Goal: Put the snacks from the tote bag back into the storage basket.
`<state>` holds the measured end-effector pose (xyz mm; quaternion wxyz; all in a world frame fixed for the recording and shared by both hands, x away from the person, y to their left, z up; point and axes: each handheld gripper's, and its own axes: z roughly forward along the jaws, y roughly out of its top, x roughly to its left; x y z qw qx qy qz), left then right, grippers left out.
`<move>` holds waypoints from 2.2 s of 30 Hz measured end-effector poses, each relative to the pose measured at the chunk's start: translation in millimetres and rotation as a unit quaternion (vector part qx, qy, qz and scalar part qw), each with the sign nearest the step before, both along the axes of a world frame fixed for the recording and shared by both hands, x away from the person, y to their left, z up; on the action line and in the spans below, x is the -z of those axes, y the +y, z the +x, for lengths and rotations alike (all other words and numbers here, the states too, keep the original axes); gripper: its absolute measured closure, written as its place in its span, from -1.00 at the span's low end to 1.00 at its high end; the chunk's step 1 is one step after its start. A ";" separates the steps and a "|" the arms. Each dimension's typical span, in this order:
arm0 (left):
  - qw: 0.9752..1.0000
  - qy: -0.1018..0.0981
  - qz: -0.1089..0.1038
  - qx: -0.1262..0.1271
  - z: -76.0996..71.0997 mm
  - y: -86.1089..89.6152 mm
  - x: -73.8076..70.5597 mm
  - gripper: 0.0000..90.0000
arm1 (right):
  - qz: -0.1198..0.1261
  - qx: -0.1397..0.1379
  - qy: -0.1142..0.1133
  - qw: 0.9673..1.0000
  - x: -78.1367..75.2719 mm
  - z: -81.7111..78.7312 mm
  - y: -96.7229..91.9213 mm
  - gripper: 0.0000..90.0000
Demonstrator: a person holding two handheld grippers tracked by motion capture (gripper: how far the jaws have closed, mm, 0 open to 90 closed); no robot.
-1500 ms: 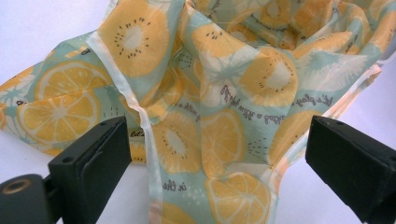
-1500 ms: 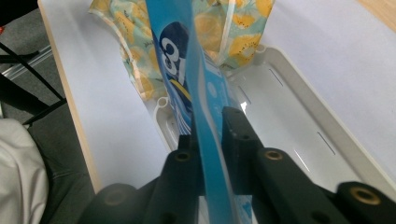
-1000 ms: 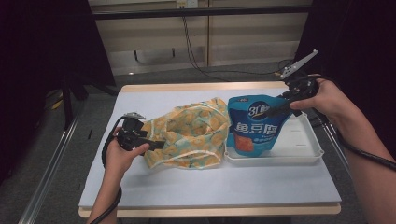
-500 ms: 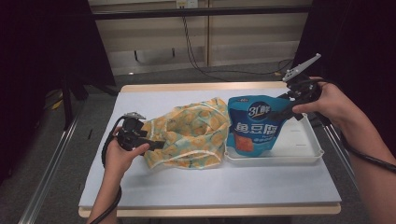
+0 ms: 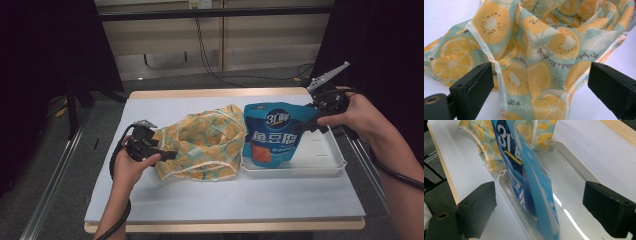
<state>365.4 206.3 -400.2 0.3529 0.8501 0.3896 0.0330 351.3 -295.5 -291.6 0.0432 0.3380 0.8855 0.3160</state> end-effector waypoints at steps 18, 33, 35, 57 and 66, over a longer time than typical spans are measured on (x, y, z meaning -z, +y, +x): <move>1.000 0.003 0.004 0.007 0.5 -1.6 0.3 -0.86 | 0.001 0.008 -0.010 1.000 16.9 -14.5 -11.0 -0.79; 1.000 0.002 0.002 0.003 0.4 -1.2 -0.2 -0.87 | 0.003 0.010 -0.015 1.000 34.4 -28.8 -19.5 -0.79; 1.000 0.003 0.003 0.005 0.4 -1.5 0.0 -0.87 | 0.002 0.010 -0.016 1.000 36.4 -30.7 -20.8 -0.79; 1.000 0.005 0.004 0.004 0.2 -2.2 1.1 -0.87 | 0.002 0.019 -0.020 1.000 58.4 -46.7 -26.9 -0.80; 1.000 0.007 0.005 0.006 0.5 -1.4 0.9 -0.87 | -0.001 0.018 -0.018 1.000 71.5 -52.7 -27.7 -0.80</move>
